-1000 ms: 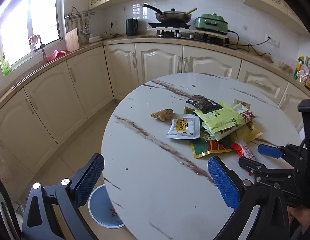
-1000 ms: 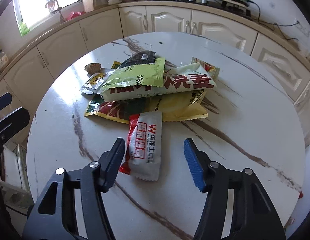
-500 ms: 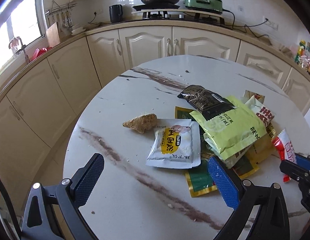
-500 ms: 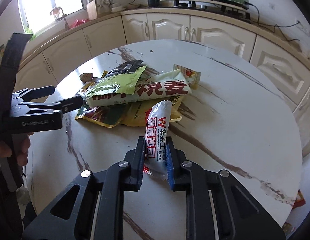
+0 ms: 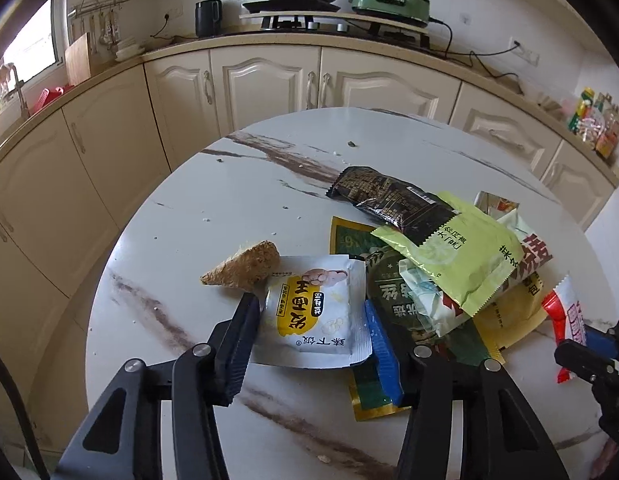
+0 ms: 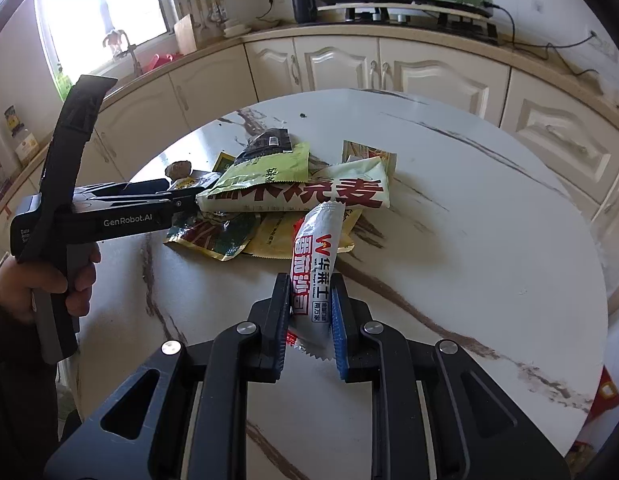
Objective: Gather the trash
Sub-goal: 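Grasp the white sauce packet with the left tool while the right tool grasps the red snack bar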
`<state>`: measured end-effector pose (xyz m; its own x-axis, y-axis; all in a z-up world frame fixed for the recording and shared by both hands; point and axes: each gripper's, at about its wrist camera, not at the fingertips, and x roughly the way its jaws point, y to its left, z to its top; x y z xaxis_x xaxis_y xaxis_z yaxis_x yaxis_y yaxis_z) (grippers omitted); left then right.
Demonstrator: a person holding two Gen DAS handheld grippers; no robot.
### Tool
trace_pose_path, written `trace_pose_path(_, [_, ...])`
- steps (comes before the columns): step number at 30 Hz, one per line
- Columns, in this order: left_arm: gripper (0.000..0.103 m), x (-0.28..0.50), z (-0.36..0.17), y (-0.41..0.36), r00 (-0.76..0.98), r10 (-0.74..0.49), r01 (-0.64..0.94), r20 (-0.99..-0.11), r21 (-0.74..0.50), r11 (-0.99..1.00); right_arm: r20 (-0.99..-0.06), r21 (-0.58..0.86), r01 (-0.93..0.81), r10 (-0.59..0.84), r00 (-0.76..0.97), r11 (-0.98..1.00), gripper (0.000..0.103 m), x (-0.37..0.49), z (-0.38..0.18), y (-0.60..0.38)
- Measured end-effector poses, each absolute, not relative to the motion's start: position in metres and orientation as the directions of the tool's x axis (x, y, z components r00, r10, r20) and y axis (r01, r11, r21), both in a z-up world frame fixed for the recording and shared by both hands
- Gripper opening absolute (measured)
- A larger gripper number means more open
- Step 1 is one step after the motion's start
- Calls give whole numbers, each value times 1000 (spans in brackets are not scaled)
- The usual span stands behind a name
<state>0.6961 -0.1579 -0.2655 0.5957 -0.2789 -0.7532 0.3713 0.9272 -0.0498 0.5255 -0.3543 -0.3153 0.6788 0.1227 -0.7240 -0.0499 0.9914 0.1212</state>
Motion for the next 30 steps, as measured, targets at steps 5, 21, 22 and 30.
trace_pose_path(5, [21, 689, -270, -157, 595, -289, 380, -750, -55, 923, -725, 130, -46, 127, 677, 990, 19, 524, -318, -352])
trace_pose_path(21, [20, 587, -229, -105, 607, -402, 431, -685, -141, 891, -715, 95, -57, 107, 691, 994, 1, 506, -292, -313])
trace_pose_path(22, [20, 580, -227, -99, 603, -412, 437, -683, -150, 887, -735, 105, -60, 118, 668, 993, 2, 508, -297, -312])
trace_pose_path(30, [20, 536, -208, -59, 615, -417, 421, -669, -169, 891, -769, 47, 15, 27, 638, 999, 52, 524, -330, -317])
